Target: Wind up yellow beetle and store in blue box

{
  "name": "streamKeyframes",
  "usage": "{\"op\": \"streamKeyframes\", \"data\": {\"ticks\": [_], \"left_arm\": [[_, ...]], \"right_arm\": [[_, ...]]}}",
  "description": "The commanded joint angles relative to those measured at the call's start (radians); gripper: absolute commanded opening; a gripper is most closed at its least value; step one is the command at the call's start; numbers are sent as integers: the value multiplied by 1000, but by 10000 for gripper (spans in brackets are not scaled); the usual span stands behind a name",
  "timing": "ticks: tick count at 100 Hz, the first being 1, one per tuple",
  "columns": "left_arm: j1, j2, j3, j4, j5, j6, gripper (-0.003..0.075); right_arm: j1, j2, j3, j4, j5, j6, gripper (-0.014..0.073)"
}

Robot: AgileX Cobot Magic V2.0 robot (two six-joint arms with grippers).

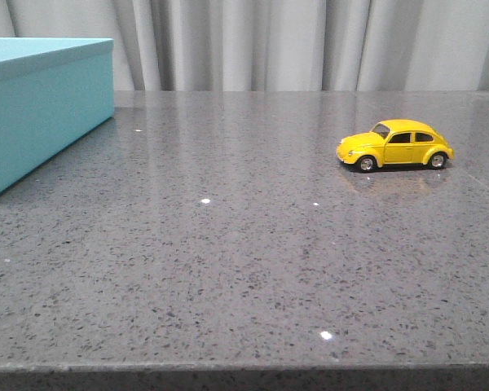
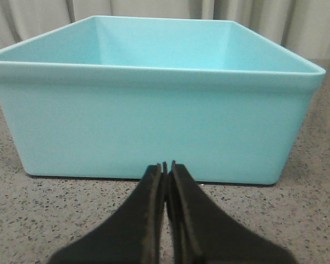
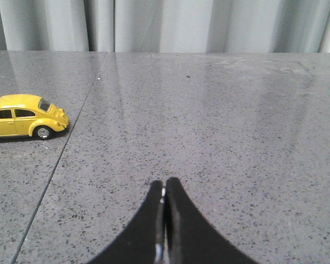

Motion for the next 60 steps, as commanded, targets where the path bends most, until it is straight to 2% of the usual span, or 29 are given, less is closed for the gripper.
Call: {"op": "streamKeyframes", "data": {"ticks": [1, 36, 60], "left_arm": [[2, -32, 21, -2, -75, -8, -19], [2, -32, 21, 8, -106, -6, -19], [2, -32, 12, 8, -258, -6, -19]], "right_arm": [[-5, -23, -17, -9, -78, -7, -67], [-5, -23, -17, -9, -179, -7, -67], [-5, -23, -30, -9, -193, -7, -67]]}}
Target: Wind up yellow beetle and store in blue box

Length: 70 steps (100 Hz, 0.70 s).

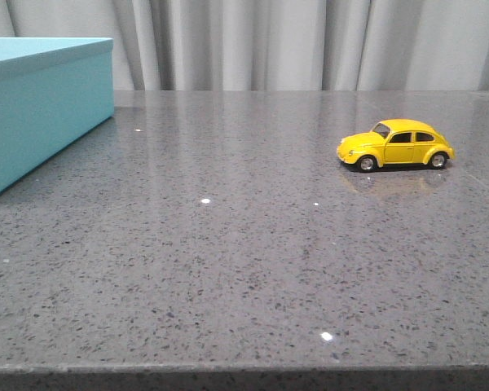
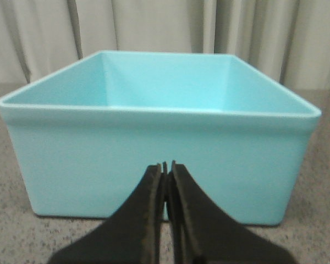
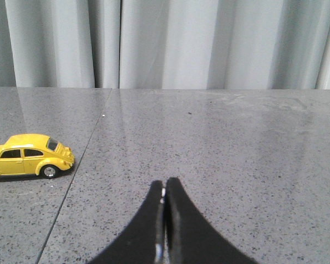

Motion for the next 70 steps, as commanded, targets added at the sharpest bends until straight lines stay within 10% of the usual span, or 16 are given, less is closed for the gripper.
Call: {"op": "streamKeyframes", "data": {"ticks": [1, 70], "left_arm": [[2, -32, 12, 0, -132, -6, -19], [2, 322, -372, 0, -10, -6, -19]], "right_arm": [[-5, -22, -34, -9, -78, -7, -67], [-5, 274, -417, -8, 320, -7, -60]]}}
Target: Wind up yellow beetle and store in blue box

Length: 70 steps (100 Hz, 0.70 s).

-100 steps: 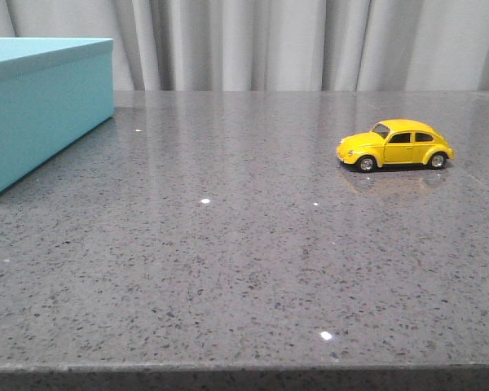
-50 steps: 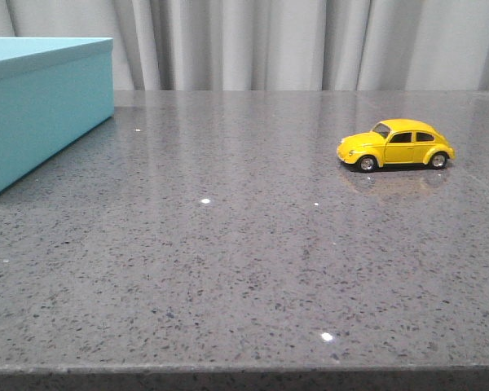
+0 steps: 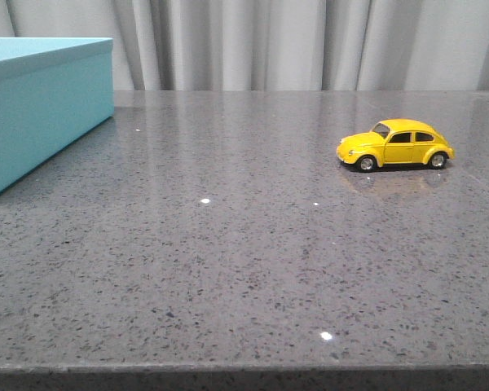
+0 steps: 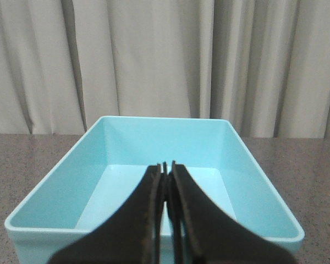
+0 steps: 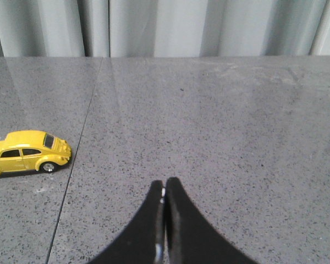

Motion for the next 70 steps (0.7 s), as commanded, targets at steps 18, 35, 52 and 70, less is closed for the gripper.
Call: {"op": "streamKeyframes", "data": {"ticks": [18, 35, 52, 70], "left_arm": [[2, 201, -147, 0, -26, -6, -19], [2, 277, -174, -4, -23, -6, -19], [2, 287, -176, -4, -39, -6, -19], [2, 287, -176, -19, -39, -6, -19]], "right_arm": [[-5, 181, -152, -8, 18, -7, -60], [-5, 276, -205, -10, 29, -7, -60], [-4, 309, -199, -7, 22, -6, -60], [-4, 309, -200, 52, -11, -5, -60]]}}
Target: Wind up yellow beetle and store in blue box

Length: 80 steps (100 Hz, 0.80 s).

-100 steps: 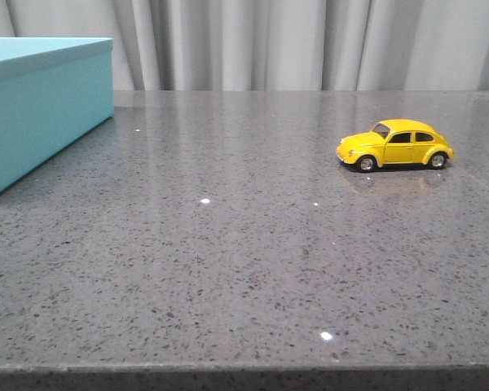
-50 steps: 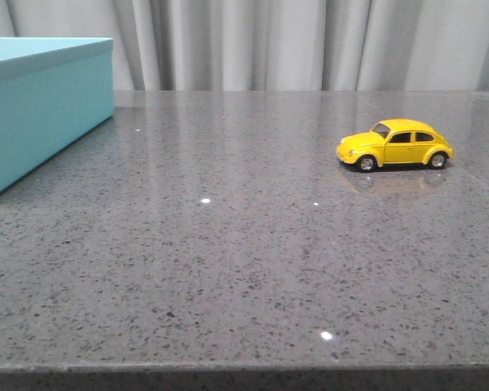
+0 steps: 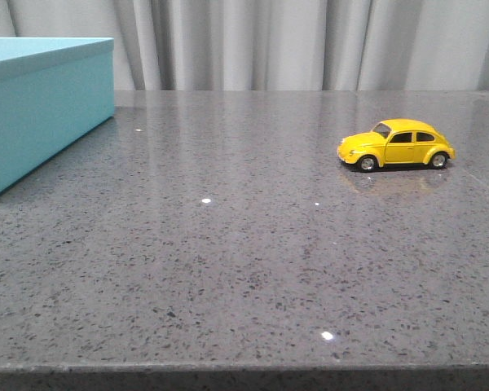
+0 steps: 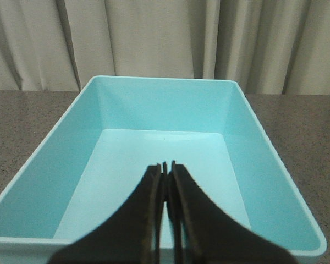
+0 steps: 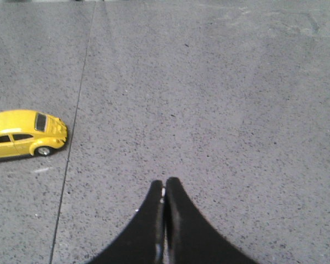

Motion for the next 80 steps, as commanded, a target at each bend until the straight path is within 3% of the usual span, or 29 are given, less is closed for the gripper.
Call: {"op": "streamKeyframes", "data": {"ticks": [1, 28, 63, 80], "left_arm": [[2, 8, -34, -15, -83, -6, -19], [2, 8, -34, -15, -83, -6, -19], [2, 8, -34, -15, -83, -6, -19], [2, 8, -34, -15, -83, -6, -19]], "right_arm": [[-4, 10, -35, 27, -85, -5, -60], [36, 122, -167, 67, 44, -12, -31], [160, 403, -417, 66, 213, -15, 203], [212, 542, -538, 68, 310, -14, 396]]}}
